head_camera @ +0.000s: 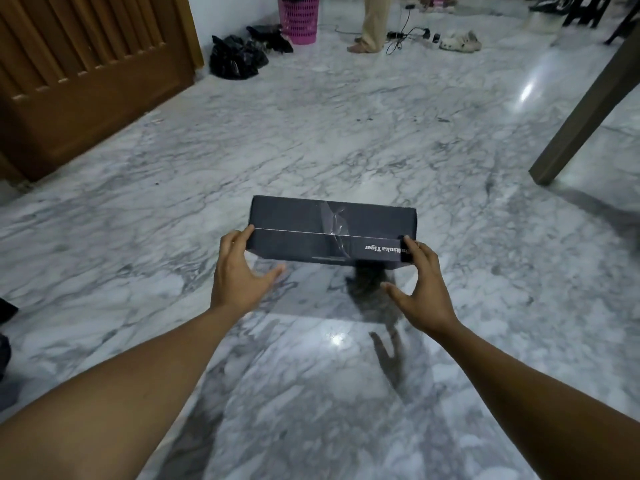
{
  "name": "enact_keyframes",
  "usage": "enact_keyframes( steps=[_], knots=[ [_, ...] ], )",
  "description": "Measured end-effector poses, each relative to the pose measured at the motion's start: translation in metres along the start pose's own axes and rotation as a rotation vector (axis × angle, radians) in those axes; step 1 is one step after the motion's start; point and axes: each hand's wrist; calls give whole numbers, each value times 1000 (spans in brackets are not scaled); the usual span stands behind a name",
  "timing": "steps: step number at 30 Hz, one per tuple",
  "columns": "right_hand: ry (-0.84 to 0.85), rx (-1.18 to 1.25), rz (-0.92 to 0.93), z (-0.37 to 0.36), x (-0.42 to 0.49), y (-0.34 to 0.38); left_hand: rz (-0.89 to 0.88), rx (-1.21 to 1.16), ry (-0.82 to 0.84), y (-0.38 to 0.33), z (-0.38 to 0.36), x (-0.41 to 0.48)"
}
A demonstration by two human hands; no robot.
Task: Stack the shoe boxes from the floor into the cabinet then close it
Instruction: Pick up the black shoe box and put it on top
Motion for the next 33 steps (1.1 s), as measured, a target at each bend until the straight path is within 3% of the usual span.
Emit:
enact_keyframes(
  steps=[5, 9, 16, 23, 27, 33],
  knots=[
    [-17, 74, -3, 6, -11, 18, 60, -12, -146, -17, 13, 0],
    [9, 99, -36, 3, -20, 19, 107, -36, -162, -20, 16, -7],
    [100, 208, -124, -14, -36, 10, 340, -192, -199, -20, 12, -13],
    [210, 108, -136, -23, -52, -1, 447, -216, -223, -14, 3, -16],
    [196, 183, -140, -13, -42, 4, 358, -196, -168, -16, 4, -14],
    [196, 106, -176, -1, -39, -9, 252, -143, 82, -16, 14, -29]
  ],
)
Point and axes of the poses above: each hand's wrist, its own x-axis towards the middle knuckle, its own z-axis out of the back of the hand, y = z × x, and after that the axes turned 10 degrees about -z, right-handed
